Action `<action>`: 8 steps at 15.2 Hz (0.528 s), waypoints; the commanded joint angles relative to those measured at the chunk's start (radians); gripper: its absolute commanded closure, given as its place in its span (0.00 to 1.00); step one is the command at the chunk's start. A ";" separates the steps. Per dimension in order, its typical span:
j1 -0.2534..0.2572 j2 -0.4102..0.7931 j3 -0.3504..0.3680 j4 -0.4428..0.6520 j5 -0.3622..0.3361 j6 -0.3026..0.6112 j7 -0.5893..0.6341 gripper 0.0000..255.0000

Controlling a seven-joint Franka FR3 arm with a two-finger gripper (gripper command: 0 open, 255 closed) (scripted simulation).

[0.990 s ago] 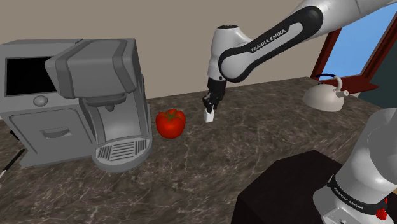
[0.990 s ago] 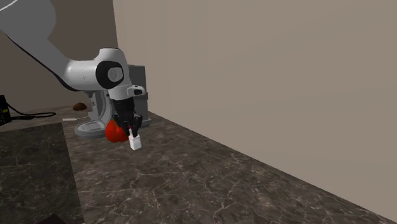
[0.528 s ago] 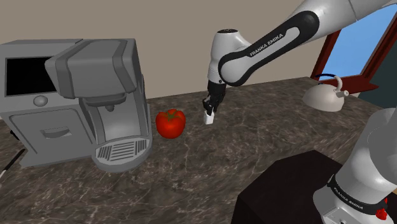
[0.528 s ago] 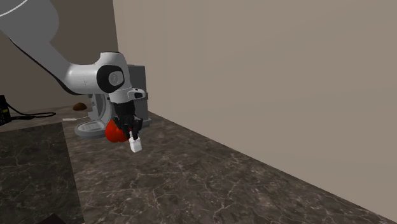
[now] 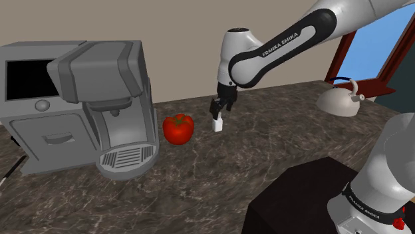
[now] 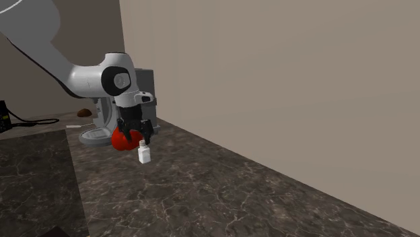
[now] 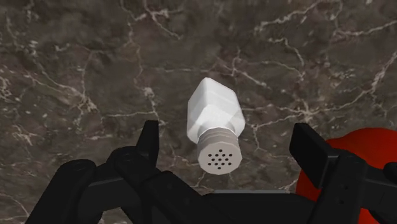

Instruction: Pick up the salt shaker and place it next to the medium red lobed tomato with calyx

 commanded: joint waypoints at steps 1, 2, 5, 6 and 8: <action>0.000 -0.033 0.000 0.014 0.003 -0.047 -0.004 0.00; 0.000 -0.054 0.000 0.025 0.005 -0.079 -0.005 0.00; 0.001 -0.070 0.000 0.034 0.007 -0.105 -0.006 0.00; 0.001 -0.070 0.000 0.035 0.007 -0.105 -0.006 0.00; 0.001 -0.070 0.000 0.035 0.007 -0.105 -0.006 0.00</action>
